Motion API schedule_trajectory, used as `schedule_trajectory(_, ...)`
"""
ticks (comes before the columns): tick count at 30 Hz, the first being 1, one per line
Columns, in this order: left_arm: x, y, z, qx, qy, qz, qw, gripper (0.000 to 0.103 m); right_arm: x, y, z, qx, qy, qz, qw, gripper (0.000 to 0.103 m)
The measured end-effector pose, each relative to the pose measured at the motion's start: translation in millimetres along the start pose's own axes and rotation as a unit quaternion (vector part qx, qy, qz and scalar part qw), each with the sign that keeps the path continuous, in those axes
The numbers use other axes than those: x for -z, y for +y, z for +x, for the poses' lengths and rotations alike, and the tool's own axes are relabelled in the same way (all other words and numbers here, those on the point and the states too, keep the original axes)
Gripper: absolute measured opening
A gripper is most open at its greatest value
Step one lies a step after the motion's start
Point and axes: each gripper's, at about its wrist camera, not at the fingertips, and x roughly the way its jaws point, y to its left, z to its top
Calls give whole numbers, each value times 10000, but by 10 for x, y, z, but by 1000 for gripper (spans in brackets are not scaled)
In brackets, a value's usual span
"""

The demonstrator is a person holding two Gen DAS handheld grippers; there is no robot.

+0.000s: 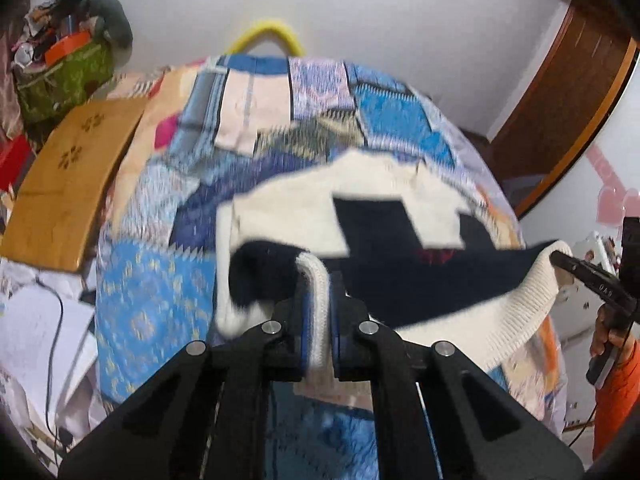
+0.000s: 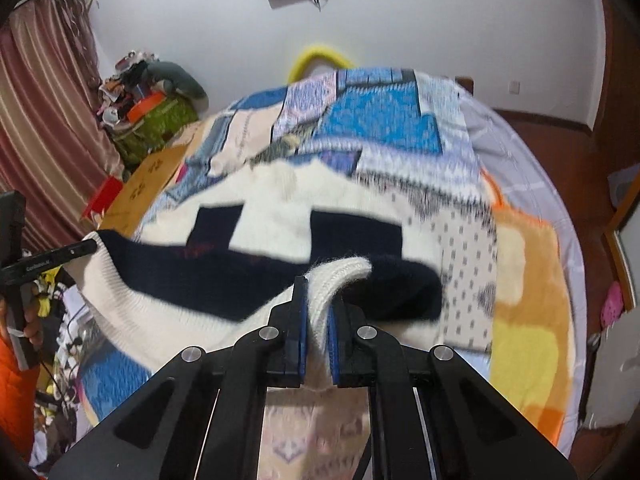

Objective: Fold small clothes

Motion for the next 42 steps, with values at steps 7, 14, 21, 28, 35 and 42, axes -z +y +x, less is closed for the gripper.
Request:
schedule_trajectory(7,-471,111,255,-254,-125,-141,9995,7,-407,-148,167,165,-214,144,9995,7)
schedule_trajectory(14,-749,452,843,-534,168,-536,9970,7,-712,-431,608,308,-96,508,9982,7)
schedule_trajectory(21,-771,708,1379,-724,575,-698,9933,8,-754,-634,1145,445,332,707,9960,7)
schedule_trajectory(28,-829,752,1540,-1080,629,-509,9909,8,-751,-770,1344,297,627,952,9930,8)
schedule_trajectory(35,-946,770,1379,-1199,531,-450,9903,12,-925,-766,1127,460,365,945,9938,30)
schedule_trajectory(42,-1006,677,1015,-1220,172,-392,9916,41,-1037,-602,806,544,133,592,9967,37)
